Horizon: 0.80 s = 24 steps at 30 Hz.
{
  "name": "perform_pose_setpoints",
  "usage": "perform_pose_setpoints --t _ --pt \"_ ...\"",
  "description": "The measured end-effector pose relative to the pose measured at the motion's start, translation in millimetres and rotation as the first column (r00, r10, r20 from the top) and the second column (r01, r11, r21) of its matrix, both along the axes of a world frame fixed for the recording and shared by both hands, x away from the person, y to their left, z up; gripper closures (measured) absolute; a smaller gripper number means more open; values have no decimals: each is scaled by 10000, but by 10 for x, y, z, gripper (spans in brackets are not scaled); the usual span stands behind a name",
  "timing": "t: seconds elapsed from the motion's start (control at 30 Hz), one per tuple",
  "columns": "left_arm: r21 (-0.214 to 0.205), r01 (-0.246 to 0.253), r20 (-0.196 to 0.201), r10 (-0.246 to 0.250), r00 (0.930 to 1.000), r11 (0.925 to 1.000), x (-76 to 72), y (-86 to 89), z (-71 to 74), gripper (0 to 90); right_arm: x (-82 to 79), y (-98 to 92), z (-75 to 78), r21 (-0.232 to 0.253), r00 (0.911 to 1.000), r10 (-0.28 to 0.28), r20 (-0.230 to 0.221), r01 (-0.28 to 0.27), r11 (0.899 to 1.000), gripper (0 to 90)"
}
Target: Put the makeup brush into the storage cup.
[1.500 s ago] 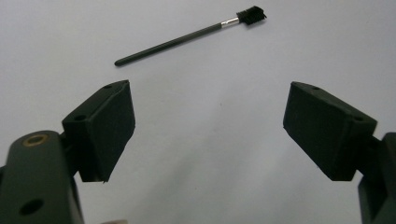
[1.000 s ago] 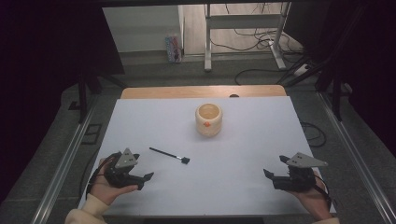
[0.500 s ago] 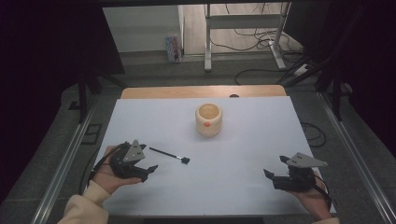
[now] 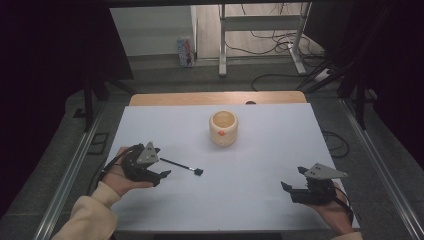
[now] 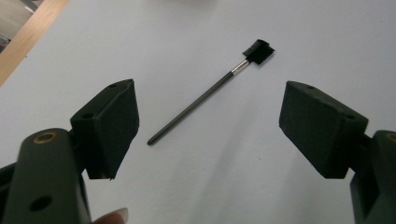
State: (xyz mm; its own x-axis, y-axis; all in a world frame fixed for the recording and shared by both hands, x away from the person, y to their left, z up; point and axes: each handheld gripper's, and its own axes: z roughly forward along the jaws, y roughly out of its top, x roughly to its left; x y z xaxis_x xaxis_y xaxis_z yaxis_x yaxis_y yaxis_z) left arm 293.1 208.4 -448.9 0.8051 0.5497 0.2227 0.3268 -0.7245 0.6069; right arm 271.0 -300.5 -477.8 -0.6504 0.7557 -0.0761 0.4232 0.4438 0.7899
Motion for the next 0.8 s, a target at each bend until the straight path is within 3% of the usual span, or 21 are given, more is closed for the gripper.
perform_pose_setpoints --t 0.27,0.6,0.8 --pt "-165 257 -125 -259 9996 9995 161 45 39 214 0 7 -4 -9 10000 29 -5 -29 10000 200" --pt "238 218 -321 -210 9993 9995 270 23 -10 221 5 18 -7 -40 10000 64 -27 -64 10000 200" --pt "497 457 -468 -434 9980 9977 325 5 -37 234 8 21 -10 -52 9999 102 -45 -103 9999 200"
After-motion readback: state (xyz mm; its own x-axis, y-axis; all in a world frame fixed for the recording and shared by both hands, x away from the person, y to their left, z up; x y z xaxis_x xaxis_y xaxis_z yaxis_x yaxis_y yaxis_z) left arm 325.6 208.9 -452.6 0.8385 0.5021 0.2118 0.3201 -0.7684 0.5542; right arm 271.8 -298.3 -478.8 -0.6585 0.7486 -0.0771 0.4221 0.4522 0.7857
